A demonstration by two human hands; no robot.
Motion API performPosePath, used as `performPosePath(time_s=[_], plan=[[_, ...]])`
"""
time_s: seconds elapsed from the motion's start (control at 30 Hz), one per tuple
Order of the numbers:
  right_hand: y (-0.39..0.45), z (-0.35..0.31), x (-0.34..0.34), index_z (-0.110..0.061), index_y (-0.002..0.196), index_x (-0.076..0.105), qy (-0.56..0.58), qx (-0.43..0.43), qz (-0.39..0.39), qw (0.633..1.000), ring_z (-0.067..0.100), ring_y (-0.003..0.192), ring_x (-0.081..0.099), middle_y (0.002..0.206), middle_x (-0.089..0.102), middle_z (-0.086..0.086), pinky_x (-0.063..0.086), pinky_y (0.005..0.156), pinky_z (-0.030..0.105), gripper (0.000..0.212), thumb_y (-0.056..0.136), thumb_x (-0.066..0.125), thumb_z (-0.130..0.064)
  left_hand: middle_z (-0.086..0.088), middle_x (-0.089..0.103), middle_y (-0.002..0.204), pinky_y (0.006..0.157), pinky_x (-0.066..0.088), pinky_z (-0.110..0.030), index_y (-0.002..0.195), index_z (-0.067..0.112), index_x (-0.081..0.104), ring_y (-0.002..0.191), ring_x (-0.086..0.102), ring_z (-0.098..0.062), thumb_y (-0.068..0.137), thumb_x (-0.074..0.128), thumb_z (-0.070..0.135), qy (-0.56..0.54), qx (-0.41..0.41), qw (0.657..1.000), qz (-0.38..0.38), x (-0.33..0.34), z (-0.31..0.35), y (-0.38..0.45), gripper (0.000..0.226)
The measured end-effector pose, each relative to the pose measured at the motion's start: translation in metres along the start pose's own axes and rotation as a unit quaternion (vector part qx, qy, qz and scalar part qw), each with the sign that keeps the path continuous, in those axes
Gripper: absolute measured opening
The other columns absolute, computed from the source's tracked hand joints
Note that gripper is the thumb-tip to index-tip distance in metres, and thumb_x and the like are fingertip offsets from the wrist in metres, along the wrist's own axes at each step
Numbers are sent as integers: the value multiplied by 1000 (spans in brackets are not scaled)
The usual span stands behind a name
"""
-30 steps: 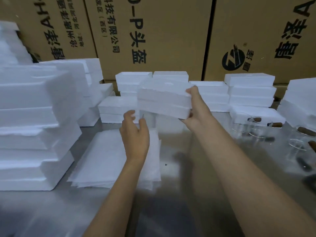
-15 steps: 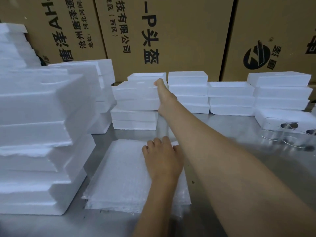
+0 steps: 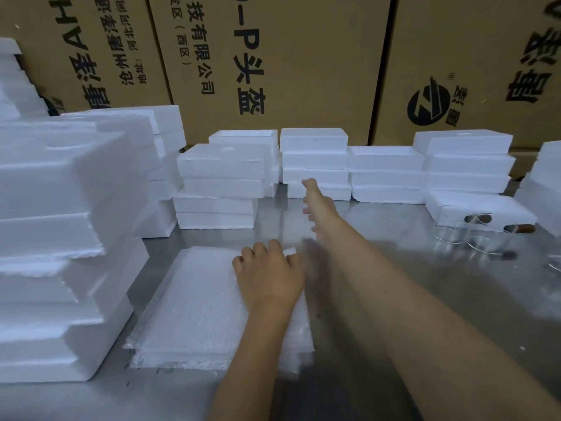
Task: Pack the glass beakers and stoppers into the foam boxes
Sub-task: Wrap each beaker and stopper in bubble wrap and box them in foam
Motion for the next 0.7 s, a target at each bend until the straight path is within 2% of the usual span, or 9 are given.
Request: performPosePath(time_s=[0.1, 0.17, 0.23, 0.3, 0.37, 0.43, 0.5, 0.6, 0.7], plan=[[-11, 28, -62, -10, 83, 56, -177, -68, 68, 979, 29, 90, 55, 98, 63, 11, 43, 82, 37, 37, 97, 43, -42, -6, 59, 119, 96, 30, -39, 117, 20, 56, 113, 47, -28, 98, 36, 39, 2, -2, 1000, -10, 0, 1, 0, 34], [-27, 39, -103, -6, 86, 61, -272, -128, 110, 947, 30, 97, 58, 98, 67, 11, 44, 83, 36, 30, 97, 45, -30, -7, 58, 124, 98, 30, -39, 123, 21, 53, 116, 47, -30, 99, 38, 37, -7, -4, 1000, -25, -1, -1, 0, 33], [-47, 49, -133, -9, 91, 66, -354, -173, 115, 912, 30, 101, 59, 94, 68, 7, 46, 87, 37, 22, 94, 50, -24, -9, 55, 131, 102, 30, -40, 131, 23, 48, 121, 46, -33, 99, 42, 34, -58, -14, 997, -46, -4, -3, 2, 34], [-65, 58, -149, -17, 103, 68, -432, -206, 110, 871, 27, 110, 55, 103, 68, 3, 42, 93, 35, 20, 92, 54, -25, -11, 53, 131, 102, 33, -42, 132, 22, 48, 121, 47, -35, 99, 46, 30, -143, -23, 989, -37, -13, -2, 6, 34], [-75, 63, -153, -24, 115, 64, -478, -234, 115, 839, 23, 118, 51, 114, 66, -1, 37, 97, 35, 26, 93, 53, -31, -14, 54, 125, 100, 40, -44, 128, 17, 52, 117, 50, -36, 98, 50, 24, -195, 7, 981, 11, -27, 9, 17, 31], [-75, 62, -154, -25, 113, 62, -489, -243, 126, 828, 21, 118, 49, 115, 65, -3, 34, 95, 34, 24, 94, 50, -34, -17, 56, 122, 98, 44, -45, 127, 12, 55, 114, 52, -38, 96, 52, 18, -201, 61, 977, 37, -41, 34, 39, 32], [-68, 57, -154, -25, 104, 60, -496, -245, 138, 822, 19, 115, 46, 112, 62, -5, 31, 92, 33, 18, 94, 48, -35, -17, 55, 125, 97, 44, -44, 129, 11, 53, 115, 52, -36, 96, 52, 19, -165, 105, 980, 32, -50, 64, 73, 35], [-52, 53, -155, -24, 98, 57, -495, -243, 149, 821, 19, 110, 45, 111, 56, -6, 31, 89, 33, 14, 92, 49, -32, -16, 53, 131, 99, 39, -42, 134, 12, 48, 120, 49, -35, 94, 51, 21, -34, 166, 985, 42, -64, 108, 137, 41], [-44, 51, -156, -24, 99, 56, -492, -250, 157, 819, 19, 108, 45, 110, 52, -6, 32, 88, 36, 15, 91, 48, -33, -17, 56, 130, 100, 41, -43, 135, 10, 49, 120, 52, -36, 94, 53, 27, 100, 145, 983, 54, -75, 117, 204, 44]])
Point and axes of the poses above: each hand's wrist, its own y-axis towards the middle knuckle, its own x-axis out of the palm, z = x × y, the point moved 7 cm from there along y, towards the middle knuckle
